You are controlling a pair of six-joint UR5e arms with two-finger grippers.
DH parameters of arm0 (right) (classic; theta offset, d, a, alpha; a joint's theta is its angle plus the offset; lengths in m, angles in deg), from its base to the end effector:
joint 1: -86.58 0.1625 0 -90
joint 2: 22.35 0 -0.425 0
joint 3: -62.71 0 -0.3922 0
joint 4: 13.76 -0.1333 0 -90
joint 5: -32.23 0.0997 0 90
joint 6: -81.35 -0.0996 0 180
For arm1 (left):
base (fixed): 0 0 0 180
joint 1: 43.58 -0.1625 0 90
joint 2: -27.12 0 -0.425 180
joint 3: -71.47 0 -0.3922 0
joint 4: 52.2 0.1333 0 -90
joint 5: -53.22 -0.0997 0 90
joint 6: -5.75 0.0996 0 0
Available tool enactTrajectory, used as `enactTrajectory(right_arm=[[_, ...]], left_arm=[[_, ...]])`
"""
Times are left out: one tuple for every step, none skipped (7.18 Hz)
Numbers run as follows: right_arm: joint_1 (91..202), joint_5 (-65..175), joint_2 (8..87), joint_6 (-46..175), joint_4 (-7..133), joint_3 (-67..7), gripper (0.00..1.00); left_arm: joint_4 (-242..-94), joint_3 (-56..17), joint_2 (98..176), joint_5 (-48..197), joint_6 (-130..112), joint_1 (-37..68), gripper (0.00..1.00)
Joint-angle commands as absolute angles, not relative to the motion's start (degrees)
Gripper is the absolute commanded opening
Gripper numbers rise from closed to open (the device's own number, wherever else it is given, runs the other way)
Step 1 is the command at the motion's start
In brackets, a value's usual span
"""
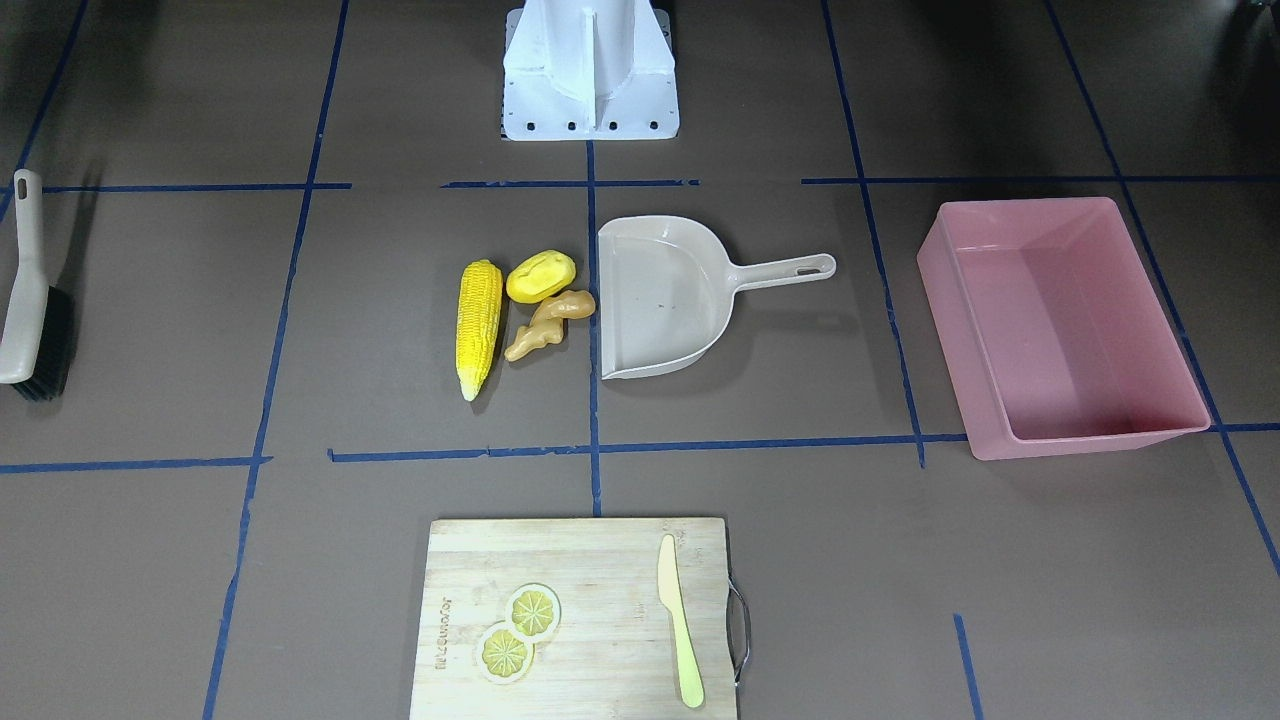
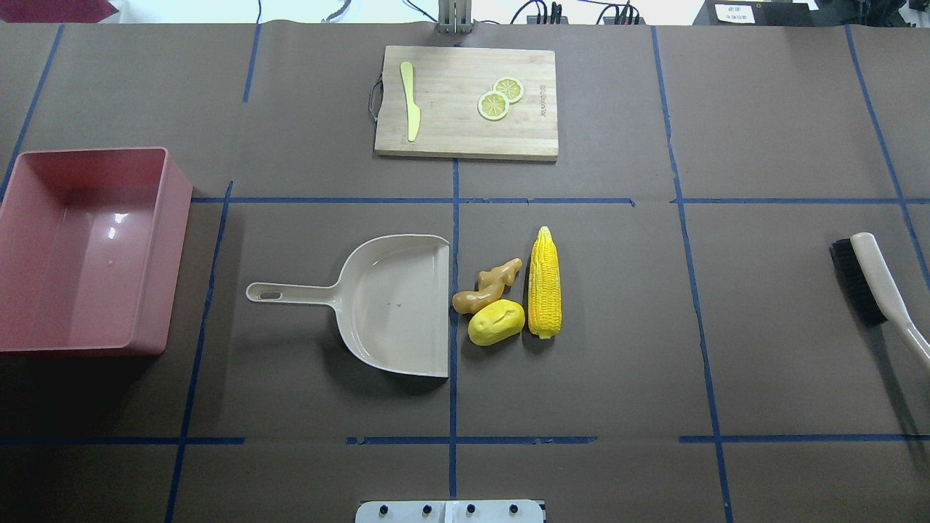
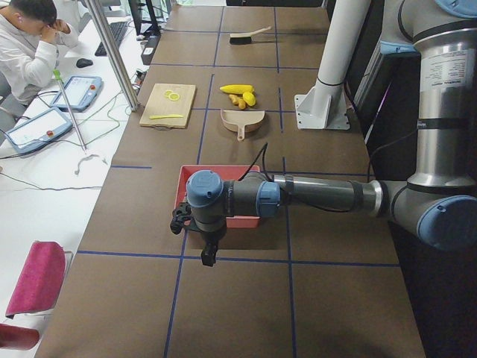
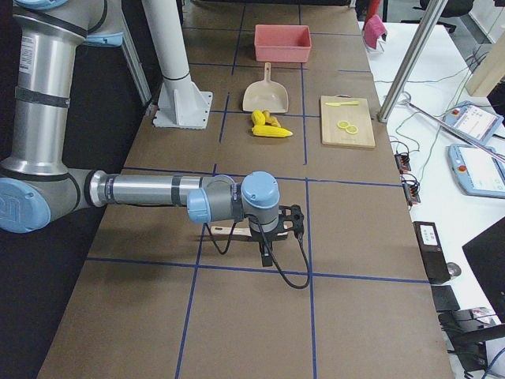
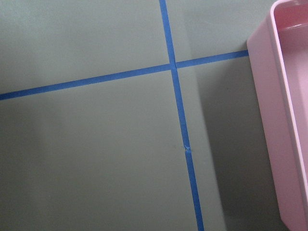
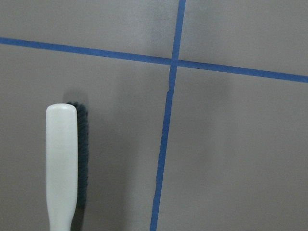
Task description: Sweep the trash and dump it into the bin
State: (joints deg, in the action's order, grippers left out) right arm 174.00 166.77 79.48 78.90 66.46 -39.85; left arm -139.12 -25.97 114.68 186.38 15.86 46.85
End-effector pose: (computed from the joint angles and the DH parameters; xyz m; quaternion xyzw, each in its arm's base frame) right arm 0.0446 -0.4185 0.6251 0.0681 -0.3807 -0.0358 0.9215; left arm -0.0687 -0.4742 0.6222 0.0493 0.3648 0.0846 0.9259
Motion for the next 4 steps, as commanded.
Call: enactTrajectory(right_arm=[[171.25, 169.86, 80.39, 77.31, 63.59, -40.99, 1.00], [168.87, 169.69, 80.92, 74.61, 63.15, -41.52, 1.00], [165.02, 168.56, 82.58, 68.41, 59.14, -42.23, 1.00], [160.46, 164.81, 84.77, 60.25, 51.88, -42.23, 1.00]], left_arm=[[-139.82, -26.09, 115.89, 186.29, 16.47, 46.86, 1.00], [-142.18, -25.83, 115.81, 186.03, 16.30, 46.86, 1.00], [-142.37, -25.83, 115.63, 186.20, 16.30, 46.86, 1.00], [-143.16, -26.00, 115.28, 186.11, 16.30, 46.86, 1.00]])
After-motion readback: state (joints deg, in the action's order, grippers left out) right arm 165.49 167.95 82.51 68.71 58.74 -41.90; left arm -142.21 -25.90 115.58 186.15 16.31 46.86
